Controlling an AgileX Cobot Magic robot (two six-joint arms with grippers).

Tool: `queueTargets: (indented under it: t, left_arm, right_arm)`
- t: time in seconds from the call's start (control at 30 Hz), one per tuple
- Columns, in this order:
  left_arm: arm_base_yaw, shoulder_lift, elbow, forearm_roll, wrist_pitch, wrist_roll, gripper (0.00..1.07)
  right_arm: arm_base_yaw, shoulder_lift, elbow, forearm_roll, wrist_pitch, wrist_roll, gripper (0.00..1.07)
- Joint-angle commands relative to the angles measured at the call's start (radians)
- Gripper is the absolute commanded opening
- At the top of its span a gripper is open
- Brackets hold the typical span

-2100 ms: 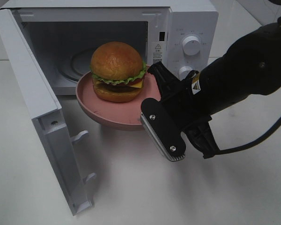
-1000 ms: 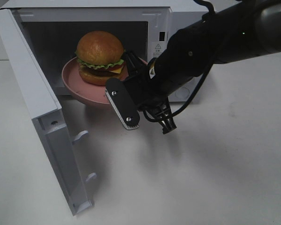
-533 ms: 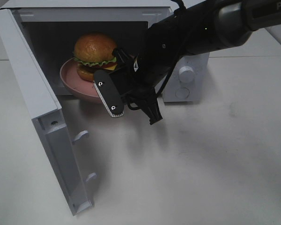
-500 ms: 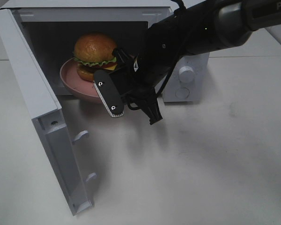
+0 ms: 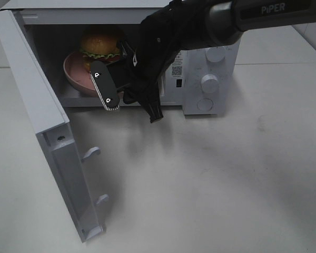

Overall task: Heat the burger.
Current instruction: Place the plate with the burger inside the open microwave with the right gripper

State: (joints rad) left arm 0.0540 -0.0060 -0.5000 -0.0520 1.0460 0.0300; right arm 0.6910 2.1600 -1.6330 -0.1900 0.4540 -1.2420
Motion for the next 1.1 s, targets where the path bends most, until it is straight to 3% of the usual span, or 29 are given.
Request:
queueTargets:
  t: [0.03,0.47,0.77,0.97,1.03,1.07,1.1]
  left_arm:
    - [-0.004,-0.021,0.003,-0.001,-0.008,-0.004,0.98]
    - [-0.004,-0.021,0.003,-0.001,-0.008,-0.004,0.98]
    - [-0.004,-0.021,0.003,-0.001,-0.008,-0.004,0.98]
    - [-0.004,-0.021,0.003,-0.001,-0.008,-0.004,0.98]
    - [-0.004,-0.021,0.003,-0.001,-0.008,-0.004,0.98]
    - [-0.004,-0.021,0.003,-0.001,-0.008,-0.004,0.98]
    - [-0.004,-0.021,0.003,-0.001,-0.008,-0.004,0.98]
  right_arm:
    - [-0.002,0.007,-0.054,-0.021,-0.028,0.024,0.01]
    - [-0.004,0.119,-0.221,-0.091,0.003,0.157,0.01]
    - [-0.004,0.166,-0.258,-0.102,-0.002,0.183,0.06]
    - [-0.004,0.17,-0.258,-0.101,-0.006,0.193,0.23]
    - [-0.004,0.17,-0.258,-0.102,-0.005,0.197,0.38]
    - [-0.004,0.17,-0.258,-0.102,-0.005,0.197,0.38]
    - [-0.003,0.17,-0.258,-0.101,-0.005,0.207,0.47]
